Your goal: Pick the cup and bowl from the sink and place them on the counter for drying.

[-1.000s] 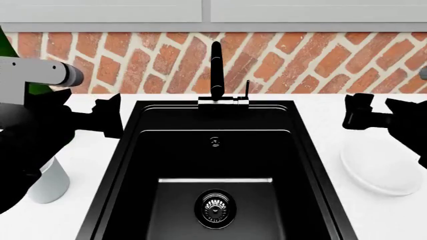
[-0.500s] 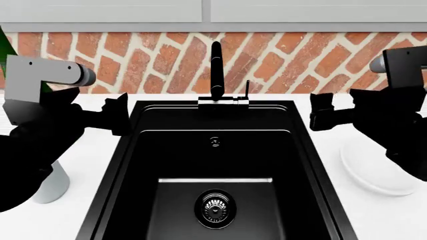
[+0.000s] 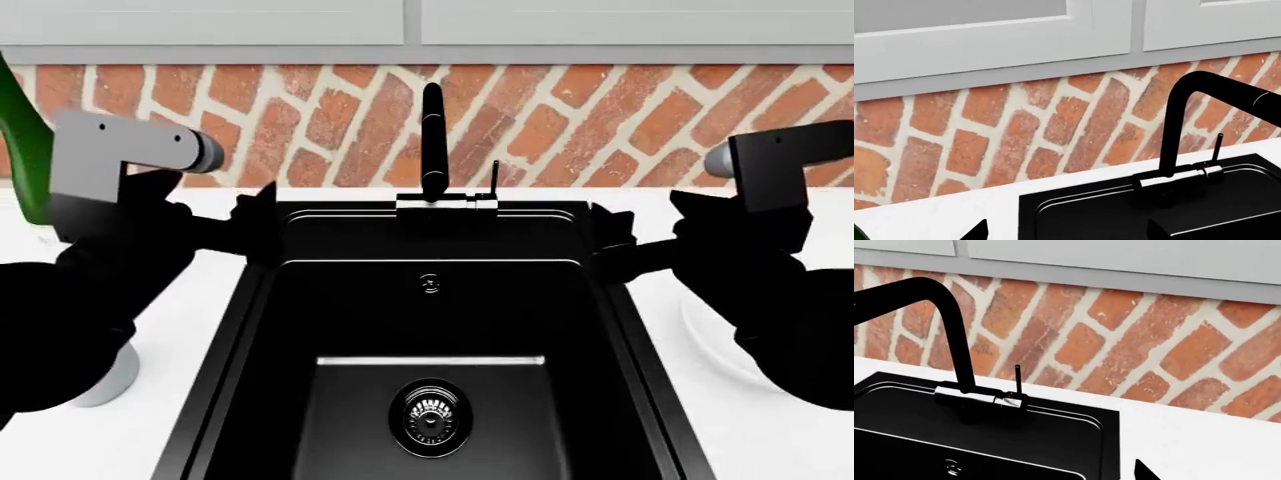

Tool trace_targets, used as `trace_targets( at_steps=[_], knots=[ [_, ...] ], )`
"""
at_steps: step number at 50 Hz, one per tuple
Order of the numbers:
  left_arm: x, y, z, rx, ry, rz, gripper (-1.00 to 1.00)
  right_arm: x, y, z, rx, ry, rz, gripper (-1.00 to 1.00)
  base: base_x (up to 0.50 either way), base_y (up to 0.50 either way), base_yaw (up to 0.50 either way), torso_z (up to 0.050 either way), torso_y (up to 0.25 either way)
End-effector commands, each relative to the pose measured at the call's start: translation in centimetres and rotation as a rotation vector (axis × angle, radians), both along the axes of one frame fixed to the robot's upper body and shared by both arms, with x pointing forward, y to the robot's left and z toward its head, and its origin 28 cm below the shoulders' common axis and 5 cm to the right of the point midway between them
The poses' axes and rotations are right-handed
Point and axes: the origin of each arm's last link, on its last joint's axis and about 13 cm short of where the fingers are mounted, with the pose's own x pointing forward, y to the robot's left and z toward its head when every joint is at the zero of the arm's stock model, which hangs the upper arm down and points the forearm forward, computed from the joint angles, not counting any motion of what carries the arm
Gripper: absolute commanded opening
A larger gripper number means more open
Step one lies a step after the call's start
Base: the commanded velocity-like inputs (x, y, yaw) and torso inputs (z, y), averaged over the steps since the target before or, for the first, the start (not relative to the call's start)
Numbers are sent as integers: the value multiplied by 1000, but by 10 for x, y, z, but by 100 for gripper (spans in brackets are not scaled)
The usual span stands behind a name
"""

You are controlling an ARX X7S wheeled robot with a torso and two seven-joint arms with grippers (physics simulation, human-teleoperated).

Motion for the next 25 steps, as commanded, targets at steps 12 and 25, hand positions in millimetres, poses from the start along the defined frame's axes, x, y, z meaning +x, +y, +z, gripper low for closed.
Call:
trace_targets(
  at_steps=[12,25],
  knots=[
    [-1,-12,-20,28,-17,-27,100,4,9,-22,7,-5,26,100,0,0,0,0,0],
    [-20,-9,-27,-15,7,5,100,-18,11,-20,16,-21,29,100,0,0,0,0,0]
  ],
)
